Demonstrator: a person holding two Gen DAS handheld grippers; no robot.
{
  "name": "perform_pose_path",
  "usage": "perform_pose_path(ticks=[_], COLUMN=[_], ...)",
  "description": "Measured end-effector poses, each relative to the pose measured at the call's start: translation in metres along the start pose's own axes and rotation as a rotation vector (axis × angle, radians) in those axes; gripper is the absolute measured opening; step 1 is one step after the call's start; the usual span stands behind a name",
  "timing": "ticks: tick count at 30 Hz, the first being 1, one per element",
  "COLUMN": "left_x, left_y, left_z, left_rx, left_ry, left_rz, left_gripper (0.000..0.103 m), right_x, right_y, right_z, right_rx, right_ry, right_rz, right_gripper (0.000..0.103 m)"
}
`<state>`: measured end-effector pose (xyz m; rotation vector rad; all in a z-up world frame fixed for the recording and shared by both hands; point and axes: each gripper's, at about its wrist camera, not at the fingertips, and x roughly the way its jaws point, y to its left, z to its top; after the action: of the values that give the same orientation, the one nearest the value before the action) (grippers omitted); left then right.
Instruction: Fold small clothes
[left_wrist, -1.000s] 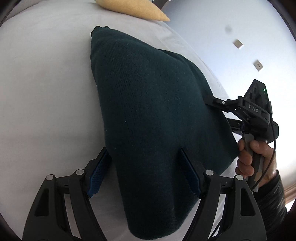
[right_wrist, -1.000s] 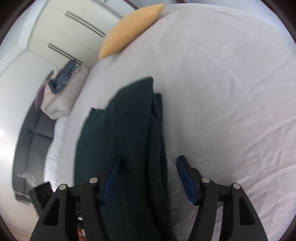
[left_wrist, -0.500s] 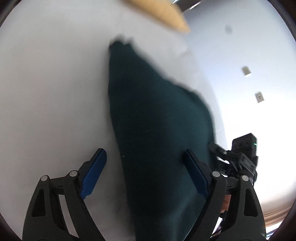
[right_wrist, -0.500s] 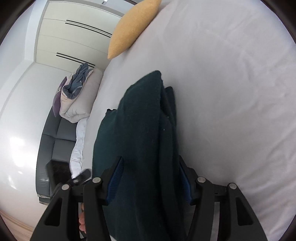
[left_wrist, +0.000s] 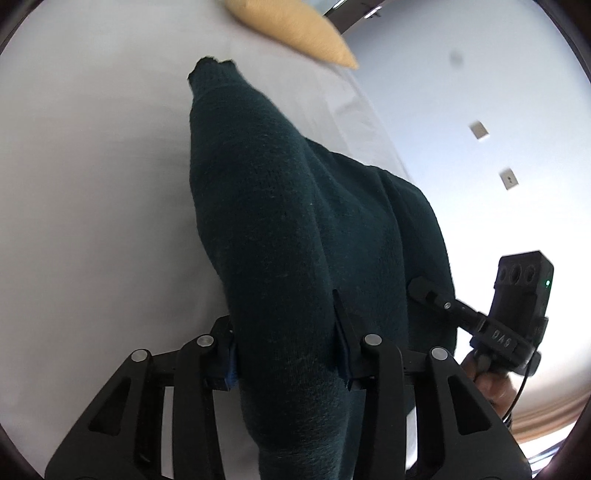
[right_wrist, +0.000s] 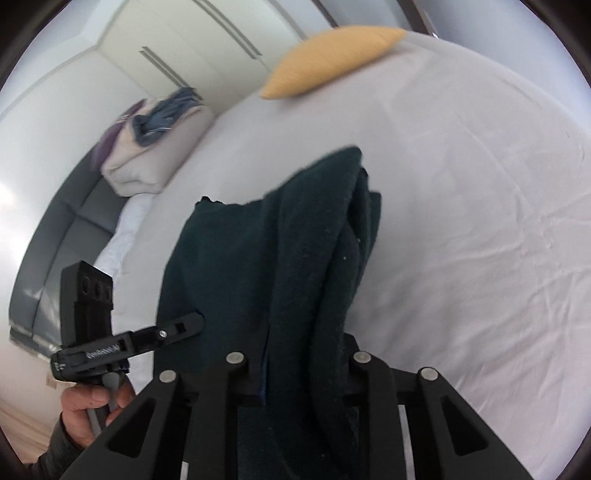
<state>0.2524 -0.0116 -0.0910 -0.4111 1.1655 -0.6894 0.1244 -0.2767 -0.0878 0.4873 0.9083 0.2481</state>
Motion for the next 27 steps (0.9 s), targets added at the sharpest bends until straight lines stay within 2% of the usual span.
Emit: perform_pose_path(ticks=[2,5,9,12,14,16,18,21,24,27], left_x=[-0.036,-0.079,-0.114,-0.112,-0.095,-0.075,-0.072,-0.067,-0.074,-0.082], left_y=[-0.003,-0.01,-0.009,0.011,0.034,0.047,0.048,0.035,0.051,0.054], left_z=[-0.016,-0.043,-0.087,-0.117,-0.129,-0.139,-0.143,-0.144,-0.149,-0.159], left_rx=[0.031,0.105,0.146,0.137,0.114,0.104,0.116,0.154,0.136,0.139], left_ry=[-0.04,-0.089,-0.11,-0.089,-0.058,-0.042,-0.089,-0.105,-0.114,-0.125], left_rz=[0.023,0.108,0.224,0.271,0.295,0.331,0.337,0.373,0.354,0.355], left_gripper=[0.037,0.038,0.038,0.039,0.04,0.046,0.05,0.05,0.052,0.055], right_x=[-0.011,-0.02,-0.014,0.005,0.022,0.039,0.039,0.034,0.027,0.016], right_y=[0.022,0.057,0.09,0.09,0.085,0.07,0.06,0.058,0.052,0.056], right_z=[-0.016,-0.047,-0.095,-0.128,-0.141,-0.152,-0.155,-0.155,-0.153,-0.15], right_rx=[-0.018,-0.053,-0.073,-0.041,-0.031,0.033,0.073,0.059,0.092,0.107], right_ry=[-0.007,-0.003,0.044,0.087,0.106,0.137,0.117,0.117,0.114,0.074], right_rz=[0.033,0.068,0.093,0.082,0.032,-0.014,0.0,-0.026,-0.028,-0.06], right_gripper=[0.025,0.025,0.025,0.025,0.025,0.025,0.028,0.034,0.041,0.046])
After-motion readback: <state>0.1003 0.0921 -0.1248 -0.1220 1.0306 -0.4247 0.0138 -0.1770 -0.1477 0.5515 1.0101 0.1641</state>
